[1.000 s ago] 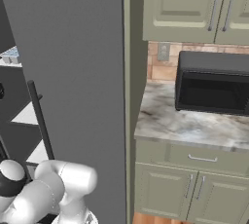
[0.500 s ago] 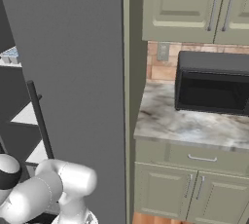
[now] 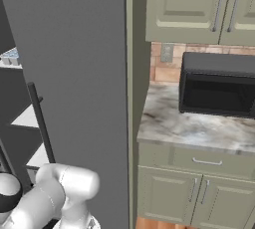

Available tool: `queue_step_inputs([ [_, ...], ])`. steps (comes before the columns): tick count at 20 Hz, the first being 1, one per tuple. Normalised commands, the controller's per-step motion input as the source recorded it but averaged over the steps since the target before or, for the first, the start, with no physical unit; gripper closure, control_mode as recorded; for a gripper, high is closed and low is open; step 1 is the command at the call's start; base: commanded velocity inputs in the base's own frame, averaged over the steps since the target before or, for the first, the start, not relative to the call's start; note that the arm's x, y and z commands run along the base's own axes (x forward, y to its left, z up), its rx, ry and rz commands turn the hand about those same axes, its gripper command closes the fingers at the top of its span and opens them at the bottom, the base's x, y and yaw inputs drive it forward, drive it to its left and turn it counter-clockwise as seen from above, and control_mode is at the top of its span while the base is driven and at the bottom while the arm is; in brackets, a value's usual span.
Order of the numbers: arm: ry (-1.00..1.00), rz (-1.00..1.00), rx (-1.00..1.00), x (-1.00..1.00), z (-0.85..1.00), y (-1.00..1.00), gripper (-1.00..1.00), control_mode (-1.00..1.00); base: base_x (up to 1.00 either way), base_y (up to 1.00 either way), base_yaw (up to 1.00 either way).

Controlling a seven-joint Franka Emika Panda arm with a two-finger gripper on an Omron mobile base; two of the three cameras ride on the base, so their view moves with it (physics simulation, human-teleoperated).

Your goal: Open the freezer door, pick up the ice cube tray from the freezer, and place it on the dining counter.

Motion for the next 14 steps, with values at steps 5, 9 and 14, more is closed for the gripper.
queue_step_inputs([
  [5,0.0,-0.06,-0.02,-0.15,0.0,-0.98,-1.0,-1.0,0.0,0.0,0.0],
  [9,0.01,-0.12,-0.04,-0.05,0.0,-1.0,-1.0,-1.0,0.0,0.0,0.0],
  [14,0.02,-0.13,-0.05,-0.02,0.0,-1.0,-1.0,-1.0,0.0,0.0,0.0],
])
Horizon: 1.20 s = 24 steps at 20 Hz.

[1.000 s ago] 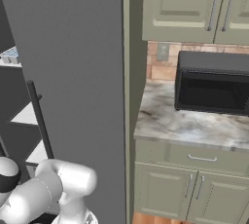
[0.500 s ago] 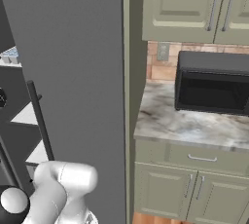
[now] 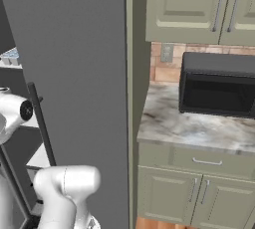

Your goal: Open the freezer door, pick up the ice cube tray from the freezer, and place it on the dining counter.

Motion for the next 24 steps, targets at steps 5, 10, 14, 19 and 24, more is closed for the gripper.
queue_step_inputs([
  [5,0.07,-0.17,-0.05,0.0,0.0,-1.0,-1.0,-1.0,0.0,0.0,0.0],
  [10,0.15,-0.3,-0.06,0.0,0.0,-1.0,-1.0,-1.0,0.0,0.0,0.0],
  [14,0.22,-0.38,-0.07,0.03,0.0,-1.0,-1.0,-1.0,0.0,0.0,0.0],
  [19,0.22,-0.43,-0.09,0.03,0.0,-0.88,-1.0,-1.0,0.0,0.0,0.0],
  [24,0.15,-0.43,-0.16,0.0,0.0,-0.45,-1.0,-1.0,0.0,0.0,0.0],
])
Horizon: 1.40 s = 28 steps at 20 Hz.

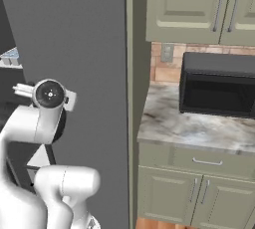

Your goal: Open the freezer door, pick up the ice cube tray from the freezer, and place it on the dining counter.

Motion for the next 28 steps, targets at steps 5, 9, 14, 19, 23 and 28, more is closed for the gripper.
queue_step_inputs([
  [5,0.07,-0.33,-0.19,0.0,-0.01,-0.27,-1.0,-1.0,0.0,0.0,0.0],
  [9,0.05,-0.27,-0.21,0.0,-0.06,-0.28,-1.0,-1.0,0.0,0.0,0.0],
  [14,0.03,-0.21,-0.21,-0.01,-0.06,-0.28,-1.0,-1.0,0.0,0.0,0.0],
  [19,0.04,-0.04,-0.16,-0.27,-0.17,-0.36,-1.0,-1.0,0.0,0.0,0.0],
  [23,0.08,0.0,-0.1,-0.43,-0.18,-0.39,-1.0,-1.0,0.0,0.0,0.0],
  [28,0.14,0.0,-0.03,-0.24,-0.13,-0.07,-1.0,-1.0,0.0,0.0,0.0],
])
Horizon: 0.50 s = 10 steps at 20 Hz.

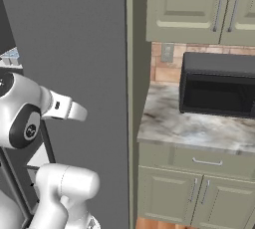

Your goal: Open the freezer door, pick up the ice cube tray from the freezer, and place it on the dining counter.

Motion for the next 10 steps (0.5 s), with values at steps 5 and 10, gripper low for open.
queue_step_inputs([
  [5,0.09,0.0,0.03,-0.3,-0.18,-0.02,-1.0,-1.0,0.0,0.0,0.0],
  [10,0.0,0.0,0.01,-0.25,-0.27,0.0,-1.0,-1.0,0.0,0.0,0.0],
])
